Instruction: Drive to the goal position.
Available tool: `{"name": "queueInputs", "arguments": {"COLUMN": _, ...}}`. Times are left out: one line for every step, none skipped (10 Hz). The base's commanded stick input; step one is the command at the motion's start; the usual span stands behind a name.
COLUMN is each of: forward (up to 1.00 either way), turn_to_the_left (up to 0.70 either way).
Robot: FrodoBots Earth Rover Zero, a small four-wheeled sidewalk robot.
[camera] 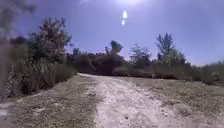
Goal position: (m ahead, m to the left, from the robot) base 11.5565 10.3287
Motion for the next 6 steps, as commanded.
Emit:
{"name": "queueInputs", "arguments": {"forward": 0.70, "turn_to_the_left": 0.00}}
{"name": "queueInputs", "arguments": {"forward": 0.70, "turn_to_the_left": 0.00}}
{"name": "queueInputs", "arguments": {"forward": 0.70, "turn_to_the_left": 0.00}}
{"name": "queueInputs", "arguments": {"forward": 0.70, "turn_to_the_left": 0.00}}
{"name": "queueInputs", "arguments": {"forward": 0.70, "turn_to_the_left": 0.00}}
{"name": "queueInputs", "arguments": {"forward": 0.70, "turn_to_the_left": 0.00}}
